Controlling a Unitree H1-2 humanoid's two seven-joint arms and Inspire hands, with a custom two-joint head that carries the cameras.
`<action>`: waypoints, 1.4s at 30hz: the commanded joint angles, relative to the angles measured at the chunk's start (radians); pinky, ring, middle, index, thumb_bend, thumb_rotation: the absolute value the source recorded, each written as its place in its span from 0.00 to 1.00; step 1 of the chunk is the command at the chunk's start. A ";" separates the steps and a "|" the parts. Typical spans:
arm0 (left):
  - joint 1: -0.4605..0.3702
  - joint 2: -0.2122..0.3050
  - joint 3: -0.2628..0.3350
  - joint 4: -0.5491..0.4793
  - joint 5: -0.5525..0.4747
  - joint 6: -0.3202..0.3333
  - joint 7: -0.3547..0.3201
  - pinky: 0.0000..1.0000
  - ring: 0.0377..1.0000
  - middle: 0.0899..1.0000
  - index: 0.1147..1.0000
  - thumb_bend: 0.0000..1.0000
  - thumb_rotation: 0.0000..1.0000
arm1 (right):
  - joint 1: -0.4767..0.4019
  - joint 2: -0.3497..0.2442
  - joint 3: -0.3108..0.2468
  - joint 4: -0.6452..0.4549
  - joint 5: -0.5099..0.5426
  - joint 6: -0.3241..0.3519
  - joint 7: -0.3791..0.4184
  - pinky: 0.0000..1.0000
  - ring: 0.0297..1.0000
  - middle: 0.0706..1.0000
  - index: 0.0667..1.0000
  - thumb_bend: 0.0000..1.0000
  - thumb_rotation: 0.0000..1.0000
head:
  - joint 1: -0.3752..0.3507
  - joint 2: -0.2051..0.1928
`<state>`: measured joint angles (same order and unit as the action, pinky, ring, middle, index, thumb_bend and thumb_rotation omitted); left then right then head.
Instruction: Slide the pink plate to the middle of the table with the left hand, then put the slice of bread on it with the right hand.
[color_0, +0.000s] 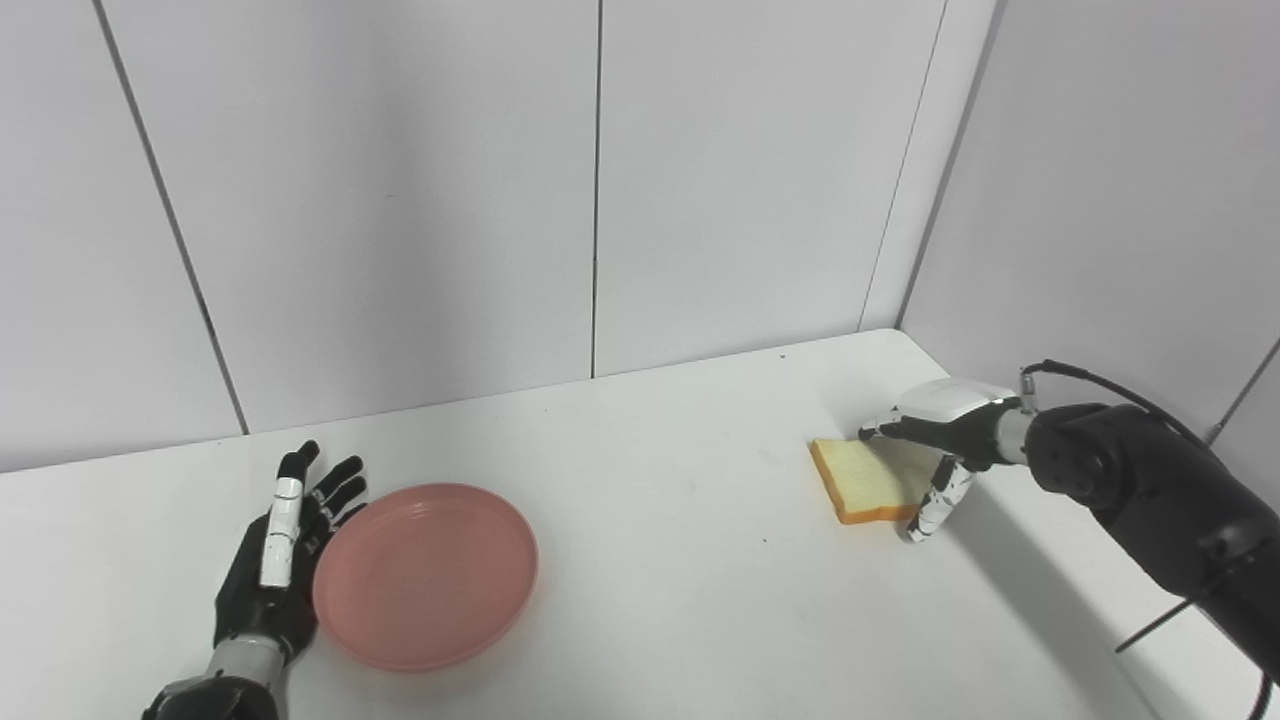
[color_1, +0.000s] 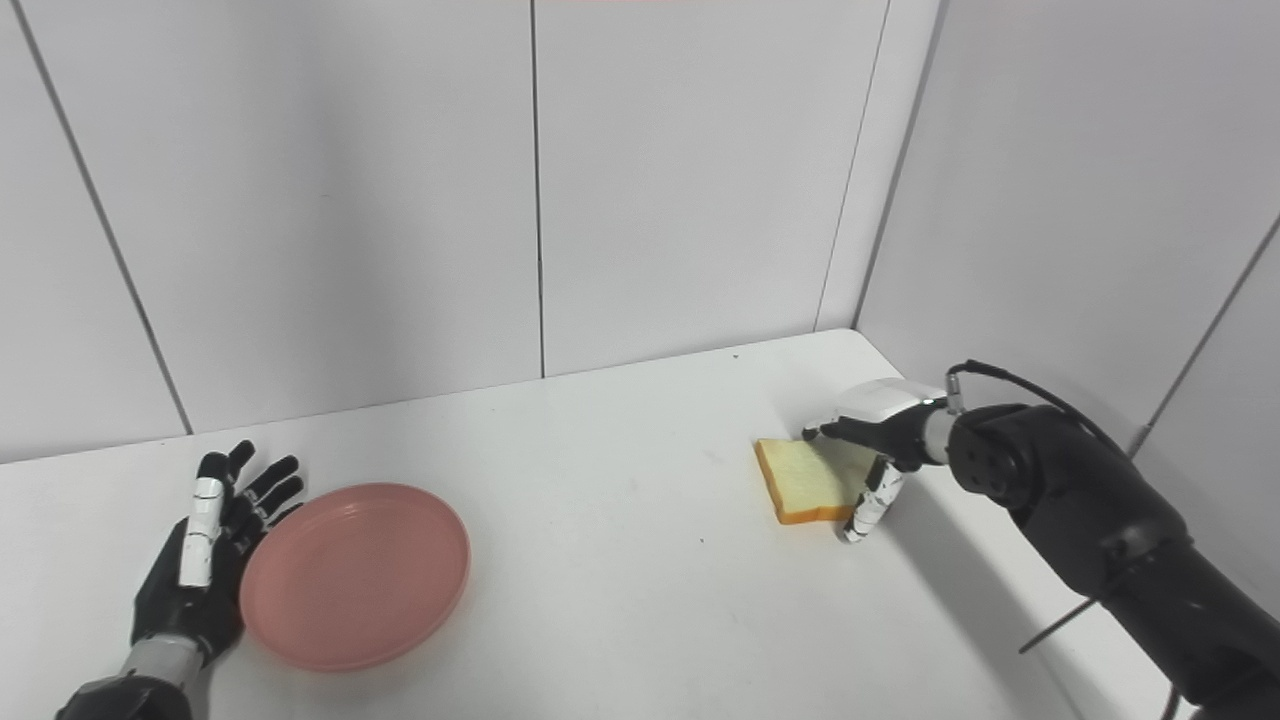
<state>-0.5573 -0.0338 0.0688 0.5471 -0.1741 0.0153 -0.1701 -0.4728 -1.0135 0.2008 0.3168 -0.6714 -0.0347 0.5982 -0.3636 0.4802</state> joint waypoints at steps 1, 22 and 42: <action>-0.024 0.007 -0.004 0.006 0.002 0.003 0.004 0.84 0.88 0.85 0.97 0.86 0.88 | -0.059 -0.027 -0.019 0.012 0.001 0.002 -0.034 1.00 0.98 0.94 0.90 1.00 0.33 | 0.003 -0.002; -0.006 0.004 -0.008 -0.021 0.002 0.013 0.005 0.85 0.89 0.85 0.98 0.86 0.88 | -0.115 0.043 0.005 0.103 0.050 -0.018 -0.058 0.98 0.98 0.94 0.88 1.00 0.37 | 0.024 0.001; 0.012 -0.003 -0.010 -0.053 -0.003 0.040 0.001 0.86 0.89 0.86 0.97 0.86 0.88 | -0.101 0.076 0.066 0.098 -0.041 0.034 -0.061 0.60 0.62 0.66 0.72 0.94 0.20 | 0.025 0.016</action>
<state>-0.5386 -0.0384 0.0641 0.5058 -0.1748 0.0468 -0.1700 -0.5547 -0.9172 0.2596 0.4078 -0.6953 -0.0128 0.5276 -0.3390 0.4955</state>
